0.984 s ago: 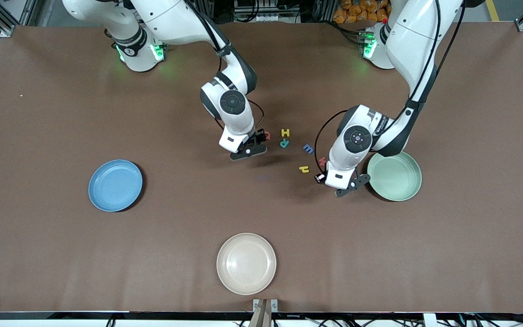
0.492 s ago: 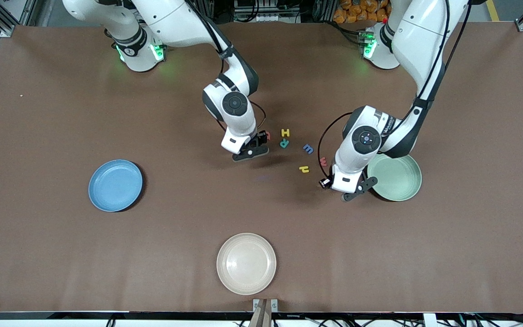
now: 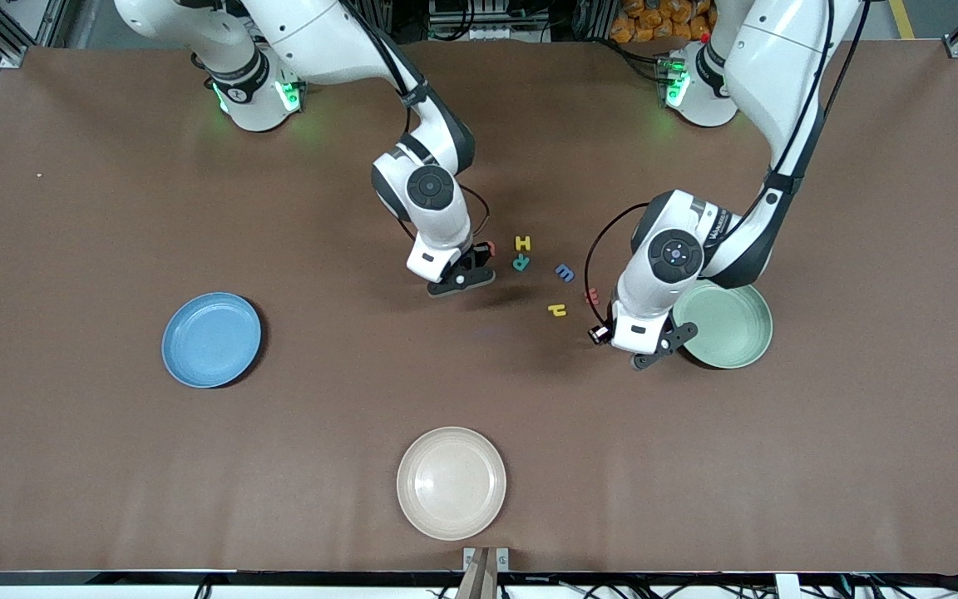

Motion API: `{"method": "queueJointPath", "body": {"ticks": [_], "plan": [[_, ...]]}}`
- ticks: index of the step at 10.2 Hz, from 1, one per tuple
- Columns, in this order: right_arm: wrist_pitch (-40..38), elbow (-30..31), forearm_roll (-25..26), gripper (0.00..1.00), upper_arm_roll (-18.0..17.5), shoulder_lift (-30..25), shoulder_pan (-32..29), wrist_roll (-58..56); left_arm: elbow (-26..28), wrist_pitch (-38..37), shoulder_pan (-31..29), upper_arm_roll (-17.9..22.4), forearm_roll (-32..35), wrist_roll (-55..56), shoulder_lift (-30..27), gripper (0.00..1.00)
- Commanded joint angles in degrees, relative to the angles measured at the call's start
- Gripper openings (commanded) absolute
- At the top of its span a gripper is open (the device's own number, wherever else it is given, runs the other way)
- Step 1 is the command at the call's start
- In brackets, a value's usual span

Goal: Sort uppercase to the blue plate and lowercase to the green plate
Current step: 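Carry the blue 6 toward the green plate while the right gripper lifts the W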

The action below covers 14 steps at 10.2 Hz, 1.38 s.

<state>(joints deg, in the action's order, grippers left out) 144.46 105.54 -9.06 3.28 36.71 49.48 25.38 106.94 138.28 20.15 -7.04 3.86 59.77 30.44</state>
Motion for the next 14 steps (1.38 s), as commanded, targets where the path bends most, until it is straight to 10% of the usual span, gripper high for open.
{"method": "queueJointPath", "body": {"ticks": [1,14], "plan": [[0.1,-0.9,-0.9,0.00,0.1,0.7,-1.8,-0.4,0.3,-3.1,-0.8,-0.1,1.7,0.3,-1.9,0.00],[-35.4,-3.9,1.7,0.00,2.0,-10.3,-29.6,-27.2,-5.2,-31.2,-2.6,0.0,5.4,-24.4,-3.5,0.00]]}}
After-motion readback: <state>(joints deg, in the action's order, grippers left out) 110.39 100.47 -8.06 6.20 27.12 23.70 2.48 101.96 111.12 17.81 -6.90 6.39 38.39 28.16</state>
